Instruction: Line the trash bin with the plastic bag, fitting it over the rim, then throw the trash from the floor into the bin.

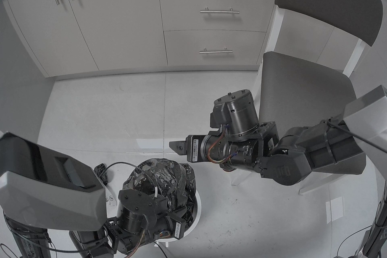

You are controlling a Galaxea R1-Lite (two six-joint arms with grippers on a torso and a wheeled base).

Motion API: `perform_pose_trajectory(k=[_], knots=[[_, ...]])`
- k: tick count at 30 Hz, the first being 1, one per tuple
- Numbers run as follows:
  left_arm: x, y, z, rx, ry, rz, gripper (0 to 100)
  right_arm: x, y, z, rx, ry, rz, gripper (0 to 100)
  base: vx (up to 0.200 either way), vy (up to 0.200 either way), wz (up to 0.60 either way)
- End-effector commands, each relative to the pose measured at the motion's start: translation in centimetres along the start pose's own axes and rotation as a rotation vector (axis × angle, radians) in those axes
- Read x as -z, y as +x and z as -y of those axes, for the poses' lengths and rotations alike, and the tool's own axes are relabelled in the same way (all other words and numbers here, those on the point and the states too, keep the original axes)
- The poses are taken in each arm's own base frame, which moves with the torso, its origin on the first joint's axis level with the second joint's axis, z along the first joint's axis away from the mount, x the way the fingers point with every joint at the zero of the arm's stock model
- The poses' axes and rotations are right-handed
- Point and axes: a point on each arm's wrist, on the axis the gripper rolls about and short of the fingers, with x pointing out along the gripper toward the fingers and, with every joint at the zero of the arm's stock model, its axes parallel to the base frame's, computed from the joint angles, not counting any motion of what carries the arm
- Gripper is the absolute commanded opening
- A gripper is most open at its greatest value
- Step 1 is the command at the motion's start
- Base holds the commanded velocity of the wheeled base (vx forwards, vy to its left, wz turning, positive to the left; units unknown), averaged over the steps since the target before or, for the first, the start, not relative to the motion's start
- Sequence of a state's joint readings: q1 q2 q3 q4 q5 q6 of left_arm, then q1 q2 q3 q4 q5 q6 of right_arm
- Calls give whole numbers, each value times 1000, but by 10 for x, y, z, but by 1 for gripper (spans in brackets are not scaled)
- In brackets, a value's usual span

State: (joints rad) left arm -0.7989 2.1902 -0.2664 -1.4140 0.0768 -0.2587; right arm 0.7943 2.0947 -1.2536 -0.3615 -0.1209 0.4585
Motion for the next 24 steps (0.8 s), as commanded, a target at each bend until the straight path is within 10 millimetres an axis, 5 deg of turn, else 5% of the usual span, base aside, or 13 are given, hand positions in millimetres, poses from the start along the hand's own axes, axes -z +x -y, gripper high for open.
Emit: perform_pose_trajectory(k=[1,12,24], knots=[[21,5,8,6,41,-62,0,20,12,-1,10,-17,-59,100,0,0,0],[47,-3,12,27,127,-136,0,73,21,0,51,-67,-235,100,0,0,0],[59,-2,28,92,165,-174,0,66,44,-5,41,-63,-195,100,0,0,0]])
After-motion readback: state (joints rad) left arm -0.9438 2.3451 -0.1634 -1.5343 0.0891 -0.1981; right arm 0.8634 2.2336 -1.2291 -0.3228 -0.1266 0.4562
